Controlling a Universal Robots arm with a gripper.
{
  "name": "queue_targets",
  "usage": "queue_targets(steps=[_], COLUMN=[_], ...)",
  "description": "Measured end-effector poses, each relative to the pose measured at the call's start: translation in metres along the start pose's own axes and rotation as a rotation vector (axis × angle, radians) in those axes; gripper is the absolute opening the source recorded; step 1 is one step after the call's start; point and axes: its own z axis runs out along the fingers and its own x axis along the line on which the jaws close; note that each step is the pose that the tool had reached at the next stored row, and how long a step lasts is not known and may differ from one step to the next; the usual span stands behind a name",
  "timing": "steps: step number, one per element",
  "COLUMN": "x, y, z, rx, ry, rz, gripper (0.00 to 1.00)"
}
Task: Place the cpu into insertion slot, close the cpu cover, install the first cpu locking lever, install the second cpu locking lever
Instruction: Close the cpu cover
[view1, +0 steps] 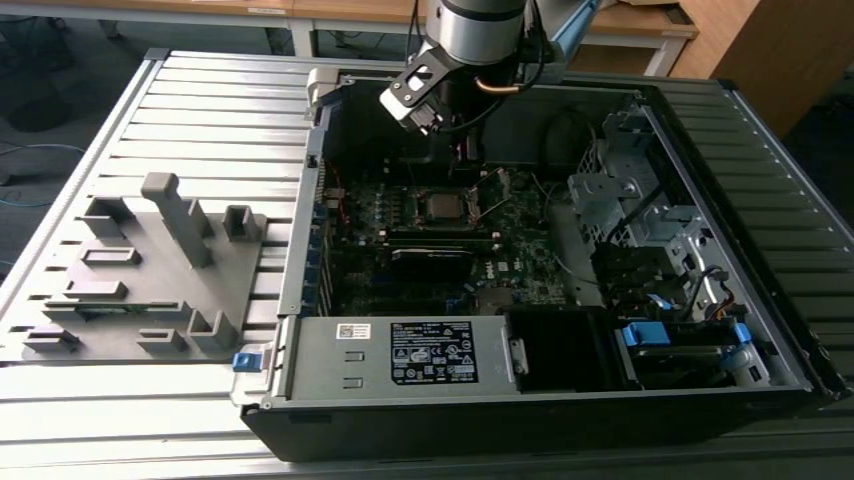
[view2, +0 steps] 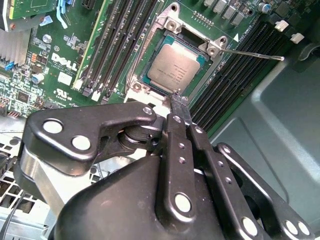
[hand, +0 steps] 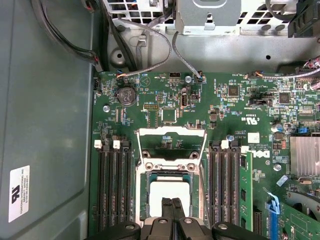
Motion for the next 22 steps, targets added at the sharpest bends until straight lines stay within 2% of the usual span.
queue_targets(steps=[8, 17, 22], x=[0.0000, 0.0001, 0.0001], y=[0.0022, 0.0124, 0.0128], z=[0.0001, 0.0006, 0.0006], rx=[0.0000, -0.0001, 0.0000], ry=[0.0000, 0.0000, -0.0001], rz=[0.000, 0.000, 0.000], gripper=[0.11, 0.11, 0.11])
